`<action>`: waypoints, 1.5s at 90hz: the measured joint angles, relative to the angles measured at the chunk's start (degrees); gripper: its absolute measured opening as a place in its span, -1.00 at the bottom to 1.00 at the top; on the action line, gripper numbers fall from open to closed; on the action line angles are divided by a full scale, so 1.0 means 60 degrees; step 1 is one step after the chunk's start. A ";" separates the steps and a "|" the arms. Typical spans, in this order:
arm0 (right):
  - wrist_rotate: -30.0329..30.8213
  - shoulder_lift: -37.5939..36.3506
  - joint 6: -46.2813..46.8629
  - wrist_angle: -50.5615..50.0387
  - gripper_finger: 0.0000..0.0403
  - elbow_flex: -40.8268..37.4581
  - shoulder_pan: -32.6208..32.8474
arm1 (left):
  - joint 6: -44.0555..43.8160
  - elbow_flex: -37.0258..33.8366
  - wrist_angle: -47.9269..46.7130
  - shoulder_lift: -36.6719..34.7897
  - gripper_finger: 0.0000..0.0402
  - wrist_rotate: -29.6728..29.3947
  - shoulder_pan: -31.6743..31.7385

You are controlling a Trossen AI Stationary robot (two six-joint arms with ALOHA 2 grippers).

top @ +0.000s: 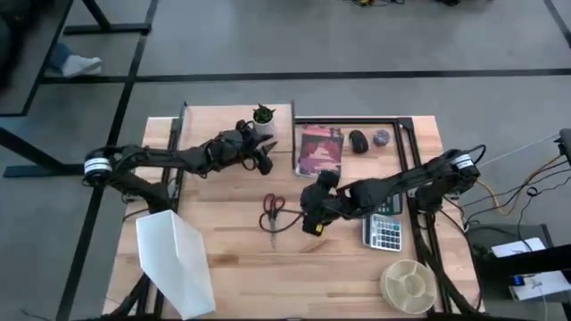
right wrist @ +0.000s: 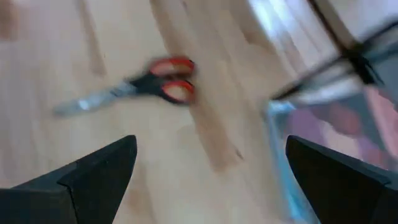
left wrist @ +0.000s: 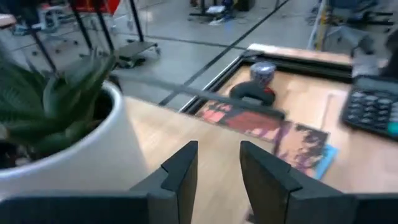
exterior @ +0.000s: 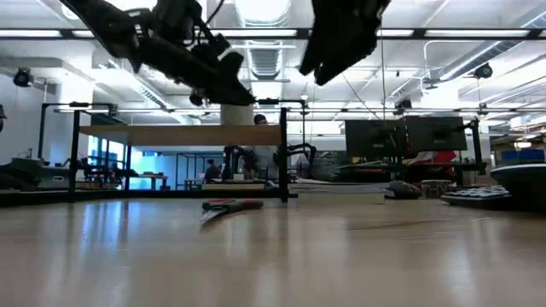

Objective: Stock shelves
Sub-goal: Put the white pen organizer on the shelf

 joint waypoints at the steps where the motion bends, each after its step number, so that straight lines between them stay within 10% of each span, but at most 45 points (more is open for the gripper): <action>1: 0.0001 -0.0022 -0.0001 -0.0091 0.96 0.0000 -0.0053 | 0.0035 -0.0004 -0.0049 -0.0072 -0.50 -0.0001 -0.0012; 41: -0.0054 -0.0618 -0.0739 -0.3710 0.96 -0.0089 -0.2981 | 0.0441 -0.0261 -0.2303 -0.2318 -0.48 -0.0001 -0.0047; 87: -0.1016 -0.0622 -0.3533 -0.3837 0.96 -0.0818 -0.6928 | -0.0093 -0.0267 -0.3648 -0.2567 -0.48 0.0028 -0.0047; 135: -0.3059 -0.0618 -0.0135 -0.3363 0.96 -0.1133 -1.1053 | -0.0304 -0.0287 -0.3689 -0.2508 -0.46 0.0085 -0.0047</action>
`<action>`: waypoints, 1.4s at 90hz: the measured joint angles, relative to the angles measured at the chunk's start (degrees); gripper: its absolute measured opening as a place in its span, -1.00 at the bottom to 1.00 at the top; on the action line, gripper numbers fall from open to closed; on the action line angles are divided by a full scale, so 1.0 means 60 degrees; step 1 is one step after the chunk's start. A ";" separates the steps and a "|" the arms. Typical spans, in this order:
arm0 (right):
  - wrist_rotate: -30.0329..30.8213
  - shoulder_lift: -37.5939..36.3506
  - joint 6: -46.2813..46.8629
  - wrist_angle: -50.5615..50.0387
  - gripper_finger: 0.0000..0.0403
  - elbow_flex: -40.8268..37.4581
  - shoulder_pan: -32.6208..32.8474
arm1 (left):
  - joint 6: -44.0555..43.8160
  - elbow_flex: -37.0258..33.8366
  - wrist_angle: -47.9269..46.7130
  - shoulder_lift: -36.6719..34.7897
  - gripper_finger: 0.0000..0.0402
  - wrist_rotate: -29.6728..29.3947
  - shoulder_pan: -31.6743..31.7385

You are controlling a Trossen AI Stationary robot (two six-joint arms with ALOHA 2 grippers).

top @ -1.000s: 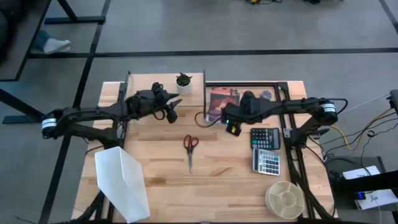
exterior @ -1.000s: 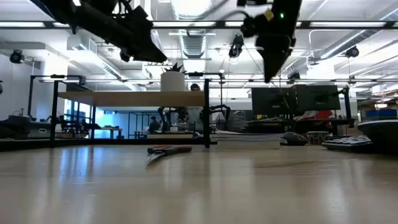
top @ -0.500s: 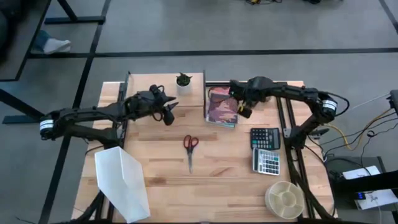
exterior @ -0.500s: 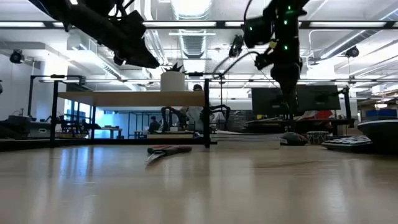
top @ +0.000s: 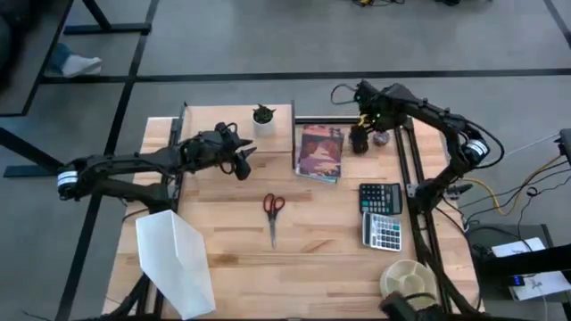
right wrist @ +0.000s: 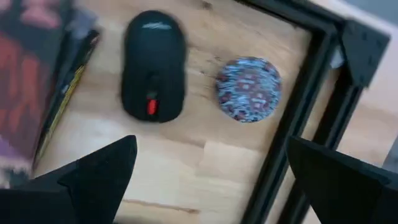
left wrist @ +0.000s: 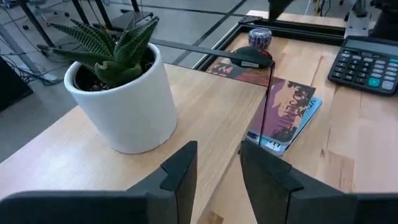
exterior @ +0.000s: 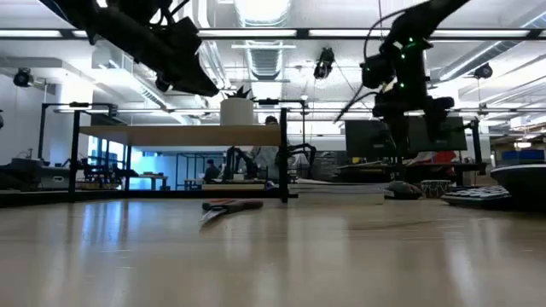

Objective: Stock shelves
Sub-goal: Put the white pen organizer on the shelf

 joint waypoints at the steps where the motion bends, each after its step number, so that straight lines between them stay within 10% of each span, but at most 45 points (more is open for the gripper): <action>1: -0.0003 0.0000 0.0077 0.0033 0.96 -0.0027 -0.0060 | -0.0009 0.0000 0.0000 0.0000 -0.46 0.0028 0.0000; 126: -0.1718 0.1563 0.3228 0.2482 0.96 -0.0548 -0.2169 | -0.0378 -0.0007 -0.0325 0.0000 -0.45 0.0794 -0.0038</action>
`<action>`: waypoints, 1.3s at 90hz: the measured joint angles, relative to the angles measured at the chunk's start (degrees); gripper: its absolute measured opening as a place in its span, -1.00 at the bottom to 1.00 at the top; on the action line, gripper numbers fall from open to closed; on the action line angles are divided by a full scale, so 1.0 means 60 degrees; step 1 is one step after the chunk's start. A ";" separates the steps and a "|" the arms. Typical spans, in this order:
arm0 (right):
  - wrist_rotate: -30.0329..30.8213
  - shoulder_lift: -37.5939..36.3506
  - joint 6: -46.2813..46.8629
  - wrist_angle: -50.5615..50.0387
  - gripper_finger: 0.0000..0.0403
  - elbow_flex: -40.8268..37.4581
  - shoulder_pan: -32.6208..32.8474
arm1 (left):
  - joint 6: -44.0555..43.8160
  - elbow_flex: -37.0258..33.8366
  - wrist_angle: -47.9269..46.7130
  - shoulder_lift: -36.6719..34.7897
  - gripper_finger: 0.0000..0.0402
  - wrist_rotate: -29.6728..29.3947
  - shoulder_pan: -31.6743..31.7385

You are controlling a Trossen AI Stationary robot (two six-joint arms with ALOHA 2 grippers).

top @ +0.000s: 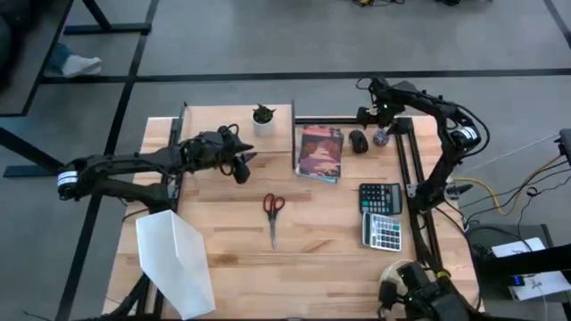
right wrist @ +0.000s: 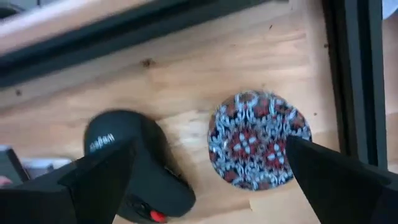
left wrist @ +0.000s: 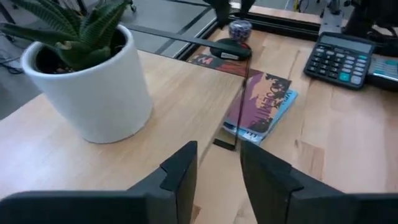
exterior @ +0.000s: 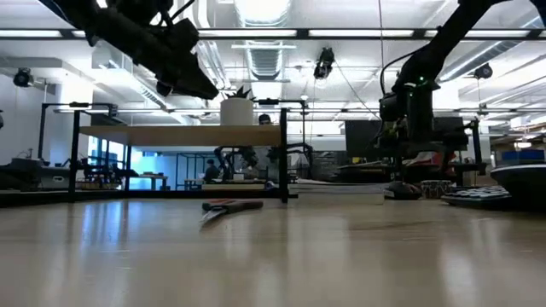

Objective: Stock shelves
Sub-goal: Put the white pen organizer on the shelf

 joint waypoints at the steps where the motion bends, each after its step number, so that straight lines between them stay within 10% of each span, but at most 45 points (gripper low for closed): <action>1: 0.0005 0.0000 0.0032 0.0023 0.96 0.0002 -0.0005 | 0.0000 0.0000 -0.0010 0.0000 -0.45 0.0001 -0.0002; 117: 0.0509 0.0061 -0.5323 -0.1411 0.96 0.1193 0.0257 | -0.0035 -0.0004 0.0030 0.0000 -0.48 -0.0028 -0.0013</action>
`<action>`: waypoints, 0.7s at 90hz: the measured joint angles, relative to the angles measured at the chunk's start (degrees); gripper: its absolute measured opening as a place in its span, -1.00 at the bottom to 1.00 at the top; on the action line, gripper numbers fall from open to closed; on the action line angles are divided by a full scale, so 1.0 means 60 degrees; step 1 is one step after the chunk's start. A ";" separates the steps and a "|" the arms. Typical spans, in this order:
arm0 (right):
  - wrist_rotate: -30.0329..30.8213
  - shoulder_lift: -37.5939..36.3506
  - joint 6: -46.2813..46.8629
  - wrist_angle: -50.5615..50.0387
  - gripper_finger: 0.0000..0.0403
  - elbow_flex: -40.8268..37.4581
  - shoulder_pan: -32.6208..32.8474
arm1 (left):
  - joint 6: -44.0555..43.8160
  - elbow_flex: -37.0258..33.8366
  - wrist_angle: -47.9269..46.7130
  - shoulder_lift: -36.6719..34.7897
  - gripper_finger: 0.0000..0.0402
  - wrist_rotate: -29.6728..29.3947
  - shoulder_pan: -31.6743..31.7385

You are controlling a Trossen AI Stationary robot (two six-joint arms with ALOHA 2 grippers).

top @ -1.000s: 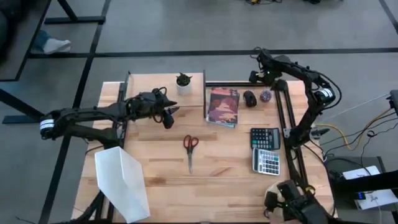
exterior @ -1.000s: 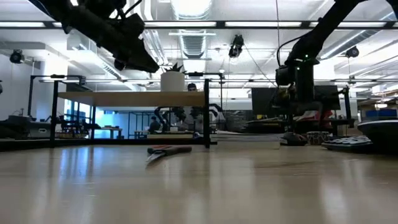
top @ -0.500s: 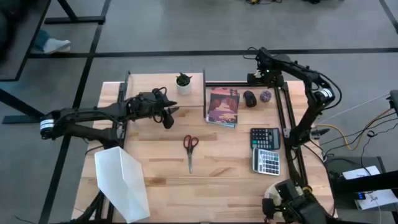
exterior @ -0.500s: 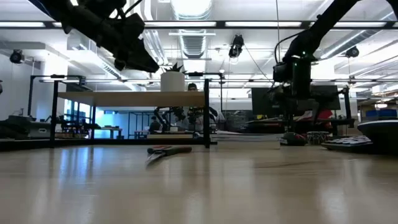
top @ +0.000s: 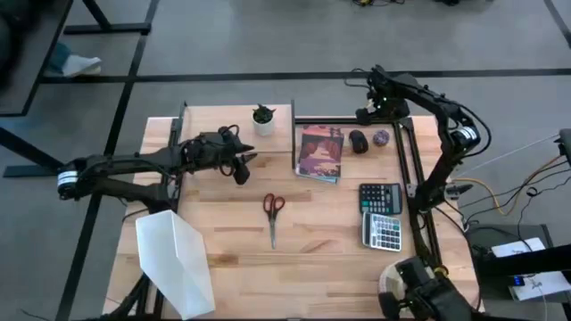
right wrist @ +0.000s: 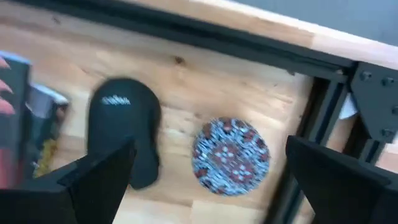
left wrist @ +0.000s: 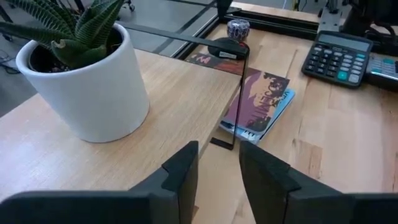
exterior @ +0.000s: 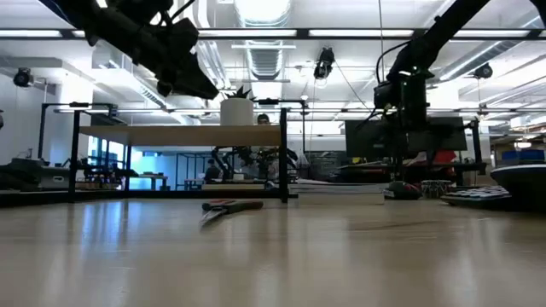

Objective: Stock shelves
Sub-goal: Put the white pen organizer on the shelf

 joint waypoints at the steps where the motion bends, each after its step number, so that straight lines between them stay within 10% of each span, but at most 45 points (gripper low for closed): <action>1: 0.0023 0.0015 -0.0030 -0.0044 0.96 0.0000 0.0013 | -0.0002 0.0000 -0.0002 0.0000 -0.47 0.0000 0.0000; 63: 0.0535 -0.0130 -0.0681 -0.1847 0.95 0.0563 0.1199 | -0.0142 0.0000 -0.0488 0.0000 -0.48 -0.0004 0.0007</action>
